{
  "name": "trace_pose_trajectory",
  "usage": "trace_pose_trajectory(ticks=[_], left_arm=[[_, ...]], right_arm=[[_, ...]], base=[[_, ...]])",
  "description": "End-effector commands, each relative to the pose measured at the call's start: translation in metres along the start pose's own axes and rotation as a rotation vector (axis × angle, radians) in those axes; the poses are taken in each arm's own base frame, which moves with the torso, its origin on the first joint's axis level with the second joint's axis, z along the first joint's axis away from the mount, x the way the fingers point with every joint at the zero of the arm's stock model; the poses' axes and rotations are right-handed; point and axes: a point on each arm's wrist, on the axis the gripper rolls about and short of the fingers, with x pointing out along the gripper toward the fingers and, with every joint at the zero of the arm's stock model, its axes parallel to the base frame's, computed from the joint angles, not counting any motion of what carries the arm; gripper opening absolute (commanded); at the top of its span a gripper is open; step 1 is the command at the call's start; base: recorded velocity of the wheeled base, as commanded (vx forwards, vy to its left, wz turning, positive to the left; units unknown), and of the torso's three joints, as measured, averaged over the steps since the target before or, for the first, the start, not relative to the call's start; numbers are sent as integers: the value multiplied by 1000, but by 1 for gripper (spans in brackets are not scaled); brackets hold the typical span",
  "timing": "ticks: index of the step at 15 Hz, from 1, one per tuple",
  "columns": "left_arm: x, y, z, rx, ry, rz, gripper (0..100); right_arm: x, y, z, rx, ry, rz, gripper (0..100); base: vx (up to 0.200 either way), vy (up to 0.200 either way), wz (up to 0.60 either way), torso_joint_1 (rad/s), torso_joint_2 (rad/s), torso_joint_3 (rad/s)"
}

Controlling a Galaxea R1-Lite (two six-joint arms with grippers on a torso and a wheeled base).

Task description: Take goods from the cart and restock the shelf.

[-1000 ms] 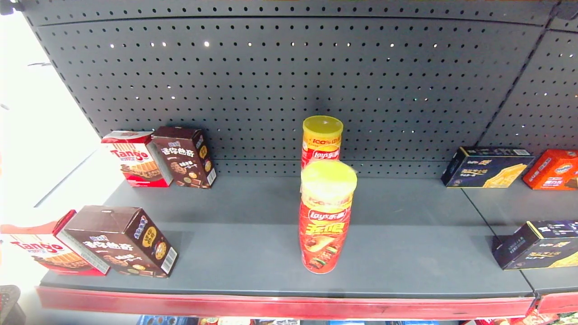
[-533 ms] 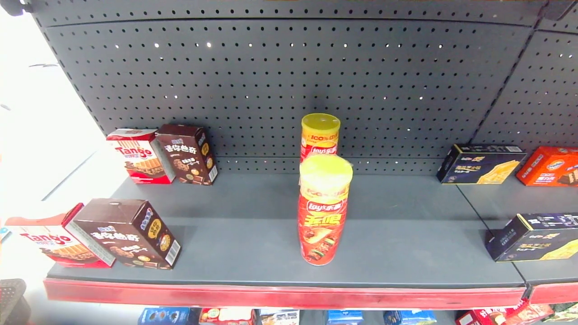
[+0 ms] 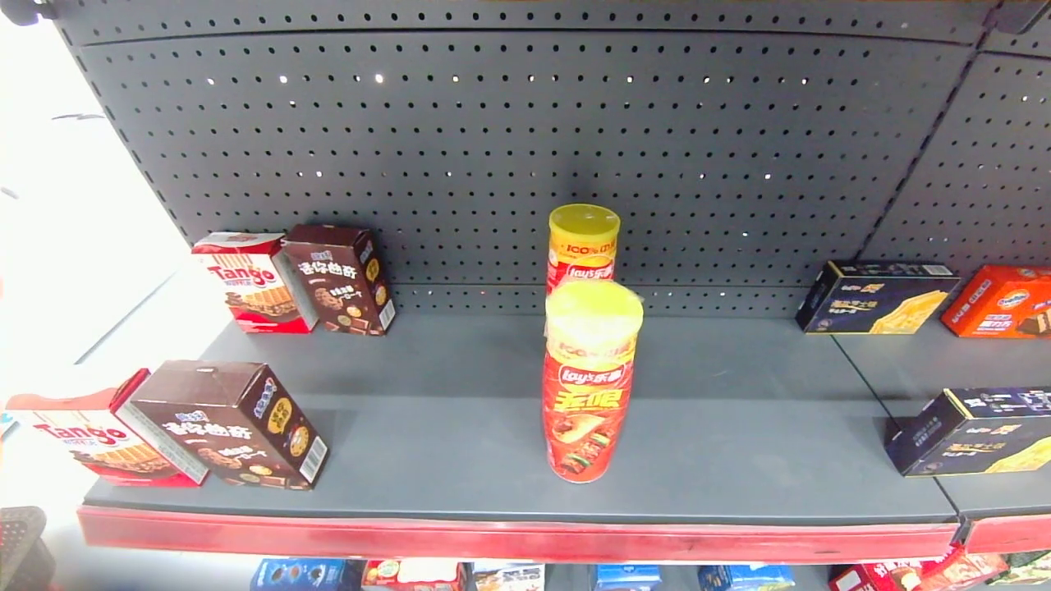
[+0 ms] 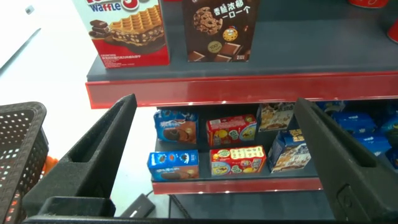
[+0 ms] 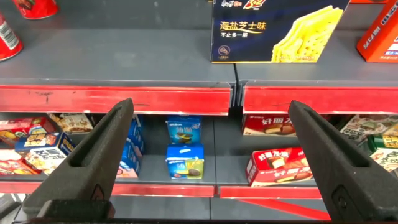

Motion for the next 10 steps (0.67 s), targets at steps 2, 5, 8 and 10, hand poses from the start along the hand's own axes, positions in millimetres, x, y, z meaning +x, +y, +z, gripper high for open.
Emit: trace_pose_trajectory(ticks=[2,5,8,10], left_arm=[[0,0,0,1,1,0,100],[0,0,0,-1,1,0,100],[0,0,0,-1,1,1,100],[0,0,0,-1,1,1,100]], right_arm=[[0,0,0,0,1,0,100],[0,0,0,0,1,0,100],[0,0,0,0,1,0,100],[0,0,0,0,1,0,100]], base=[[0,0,0,0,0,0],[0,0,0,0,0,0],[0,0,0,0,0,0],[0,0,0,0,0,0]])
